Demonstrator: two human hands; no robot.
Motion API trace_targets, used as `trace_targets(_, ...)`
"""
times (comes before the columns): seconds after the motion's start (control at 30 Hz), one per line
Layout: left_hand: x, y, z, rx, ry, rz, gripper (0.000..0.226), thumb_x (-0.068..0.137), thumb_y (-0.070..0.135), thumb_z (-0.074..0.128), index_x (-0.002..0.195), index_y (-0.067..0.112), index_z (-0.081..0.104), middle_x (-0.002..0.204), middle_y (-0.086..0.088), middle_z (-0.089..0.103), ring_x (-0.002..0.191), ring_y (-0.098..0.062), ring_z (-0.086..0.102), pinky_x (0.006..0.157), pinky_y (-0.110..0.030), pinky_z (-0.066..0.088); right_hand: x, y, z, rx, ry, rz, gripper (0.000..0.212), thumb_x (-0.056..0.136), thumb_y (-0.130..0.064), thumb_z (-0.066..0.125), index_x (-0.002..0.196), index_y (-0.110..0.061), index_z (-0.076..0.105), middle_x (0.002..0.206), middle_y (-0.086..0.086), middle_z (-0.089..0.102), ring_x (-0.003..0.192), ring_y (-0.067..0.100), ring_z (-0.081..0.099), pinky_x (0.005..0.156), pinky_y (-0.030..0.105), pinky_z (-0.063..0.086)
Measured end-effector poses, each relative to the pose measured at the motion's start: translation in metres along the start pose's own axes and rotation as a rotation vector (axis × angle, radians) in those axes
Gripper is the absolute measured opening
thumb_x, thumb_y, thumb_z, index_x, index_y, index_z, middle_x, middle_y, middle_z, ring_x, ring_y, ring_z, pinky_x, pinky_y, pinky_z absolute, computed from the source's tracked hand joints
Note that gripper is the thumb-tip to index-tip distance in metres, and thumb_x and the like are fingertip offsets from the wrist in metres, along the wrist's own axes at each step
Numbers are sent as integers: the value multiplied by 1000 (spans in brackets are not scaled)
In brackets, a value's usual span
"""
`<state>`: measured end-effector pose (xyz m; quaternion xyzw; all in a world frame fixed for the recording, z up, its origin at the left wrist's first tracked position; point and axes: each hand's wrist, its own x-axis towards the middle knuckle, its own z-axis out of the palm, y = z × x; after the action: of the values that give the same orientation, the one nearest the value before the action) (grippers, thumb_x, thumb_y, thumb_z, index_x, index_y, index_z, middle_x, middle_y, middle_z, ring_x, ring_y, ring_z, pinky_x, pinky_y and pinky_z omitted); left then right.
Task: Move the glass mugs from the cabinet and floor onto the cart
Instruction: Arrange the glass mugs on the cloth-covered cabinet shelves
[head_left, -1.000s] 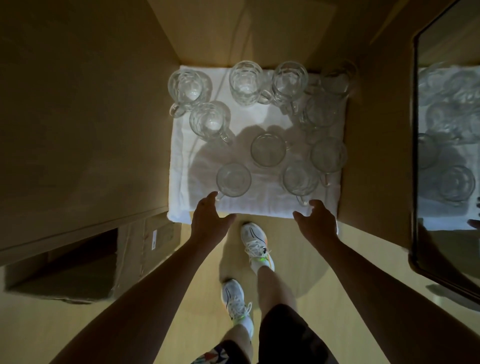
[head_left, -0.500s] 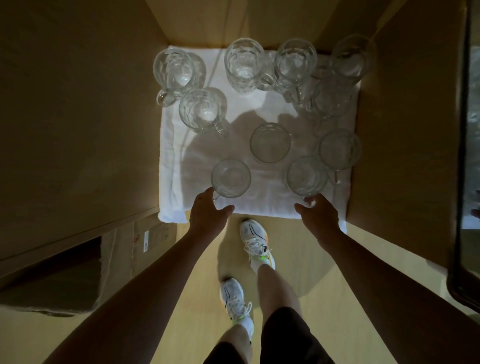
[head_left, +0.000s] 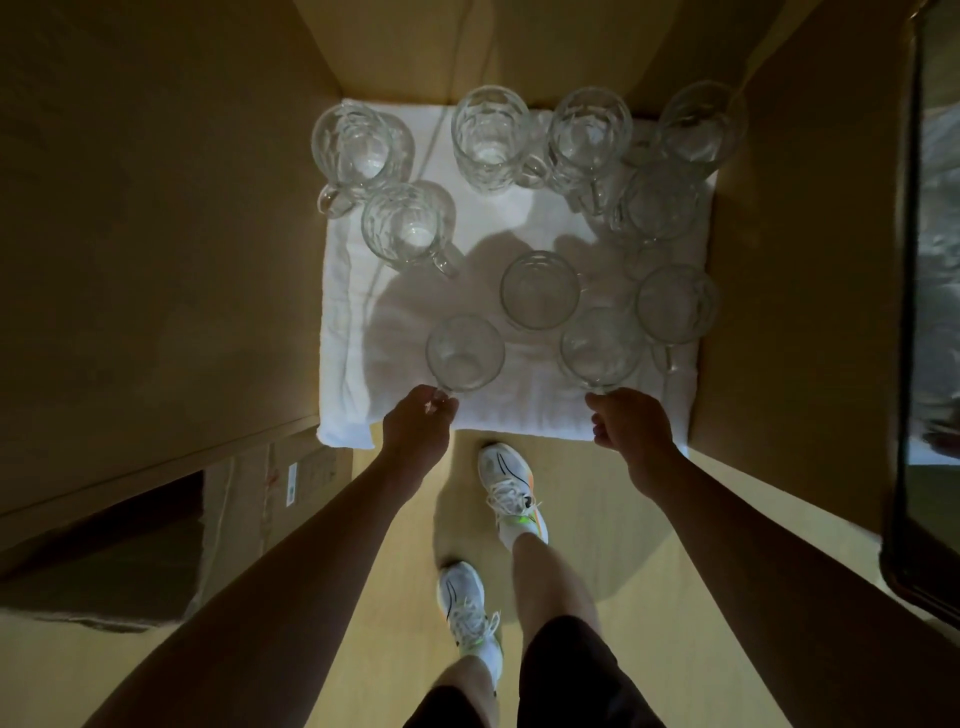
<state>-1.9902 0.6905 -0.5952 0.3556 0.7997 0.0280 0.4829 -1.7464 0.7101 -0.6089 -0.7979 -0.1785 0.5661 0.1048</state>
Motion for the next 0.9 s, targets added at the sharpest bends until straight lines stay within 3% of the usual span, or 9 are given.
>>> trace_targets(0.13,-12,-3,-5,-205,19,-99,12,90,33,65,88,21,65,92,-2,71,92,-27,71,91,-46,55,-12,-4,-3,37,-11,45,14,89,-16,70,79,-9,63,76,12,59,67,22,55,75,37,51)
trace_targets(0.27,-28,-4,-14,-344,16,-164,11,91,30,68,85,21,65,86,-1,69,76,-21,70,84,-40,58,-28,0,-9,36,-24,59,11,89,-17,69,82,-9,64,75,10,60,68,22,57,77,39,55)
trace_targets(0.43,-52,-2,-30,-416,9,-154,14,91,29,70,89,15,65,80,-3,66,64,-19,62,85,-45,59,-56,0,-17,-38,-64,-24,13,90,-20,63,77,-19,60,87,11,62,78,25,60,75,40,55)
trace_targets(0.6,-85,7,-50,-458,3,-113,13,87,32,72,83,22,65,76,2,65,62,-18,60,84,-44,59,-93,-9,-25,-24,-86,-74,13,90,-19,63,77,-19,59,89,12,61,79,25,60,77,40,55)
trace_targets(0.73,-112,10,-70,-550,-62,-89,12,72,32,79,69,27,68,85,-7,64,56,-20,56,71,-40,53,-131,-17,-33,32,-111,-135,11,89,-21,64,79,-22,60,92,11,61,82,26,60,80,42,56)
trace_targets(0.83,-144,21,-89,-611,-57,-52,9,87,23,75,83,23,68,92,-10,65,70,-23,62,80,-40,60,-164,-21,-39,56,-132,-181,8,88,-24,65,80,-24,61,97,11,62,87,27,61,89,46,56)
trace_targets(0.9,-163,26,-98,-651,-49,-7,3,94,21,69,93,19,66,97,-7,65,77,-23,62,78,-36,60,-186,-25,-41,74,-140,-207,11,91,-24,63,81,-23,60,90,8,63,81,25,61,81,42,57)
